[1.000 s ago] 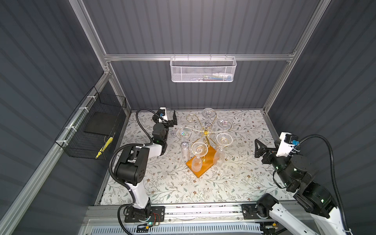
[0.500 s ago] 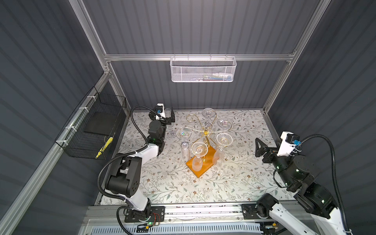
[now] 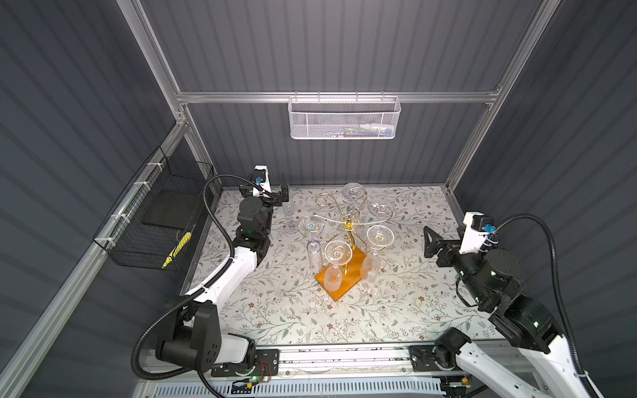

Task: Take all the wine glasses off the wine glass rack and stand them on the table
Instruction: 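Raise the left gripper off the flute while the right arm moves toward the rack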

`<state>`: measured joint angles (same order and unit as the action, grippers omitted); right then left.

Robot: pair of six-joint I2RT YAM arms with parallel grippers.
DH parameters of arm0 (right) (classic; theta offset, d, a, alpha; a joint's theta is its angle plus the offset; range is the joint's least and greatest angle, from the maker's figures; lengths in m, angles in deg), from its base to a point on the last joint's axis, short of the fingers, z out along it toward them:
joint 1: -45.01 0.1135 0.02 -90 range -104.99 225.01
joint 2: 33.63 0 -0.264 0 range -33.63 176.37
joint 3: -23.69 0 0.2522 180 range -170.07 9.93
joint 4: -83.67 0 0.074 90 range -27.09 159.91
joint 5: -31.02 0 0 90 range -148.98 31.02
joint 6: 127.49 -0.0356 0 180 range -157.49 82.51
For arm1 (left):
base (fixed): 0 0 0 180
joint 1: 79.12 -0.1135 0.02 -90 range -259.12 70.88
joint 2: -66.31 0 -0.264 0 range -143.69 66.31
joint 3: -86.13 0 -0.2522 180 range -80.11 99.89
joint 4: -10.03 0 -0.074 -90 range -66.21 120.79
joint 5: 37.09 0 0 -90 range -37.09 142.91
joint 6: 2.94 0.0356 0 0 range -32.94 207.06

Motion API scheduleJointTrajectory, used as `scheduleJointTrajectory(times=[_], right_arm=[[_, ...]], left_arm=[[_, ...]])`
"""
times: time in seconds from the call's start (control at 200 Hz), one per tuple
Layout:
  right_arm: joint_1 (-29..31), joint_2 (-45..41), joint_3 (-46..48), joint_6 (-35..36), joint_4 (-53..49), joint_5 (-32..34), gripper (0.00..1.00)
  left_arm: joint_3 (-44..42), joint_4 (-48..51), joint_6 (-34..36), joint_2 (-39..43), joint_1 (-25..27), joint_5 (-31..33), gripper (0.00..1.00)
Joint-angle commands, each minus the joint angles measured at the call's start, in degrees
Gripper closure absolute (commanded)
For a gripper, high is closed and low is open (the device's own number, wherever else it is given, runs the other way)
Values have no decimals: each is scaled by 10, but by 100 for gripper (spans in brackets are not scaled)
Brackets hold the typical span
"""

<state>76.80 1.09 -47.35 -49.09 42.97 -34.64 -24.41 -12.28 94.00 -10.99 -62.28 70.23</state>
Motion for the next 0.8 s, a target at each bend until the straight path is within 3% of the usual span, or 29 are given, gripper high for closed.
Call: scheduleJointTrajectory(times=[0.0, 0.22, 0.505, 0.605, 0.79], right_arm=[[-10, 36, -43, -9, -31, -7, 1], [-69, 97, -91, -33, -33, -101, 1], [-213, 217, -193, -106, -34, -405, 2], [-229, 271, -238, -115, -47, -494, 8], [-232, 353, -295, -125, -65, -577, 23]], left_arm=[[32, 99, 11, 30, 4, 28, 0], [27, 174, 0, 101, 4, 43, 0], [34, 307, -53, 181, 4, 26, 0], [34, 350, -71, 207, 4, 6, 0], [30, 402, -106, 244, 3, -28, 0]])
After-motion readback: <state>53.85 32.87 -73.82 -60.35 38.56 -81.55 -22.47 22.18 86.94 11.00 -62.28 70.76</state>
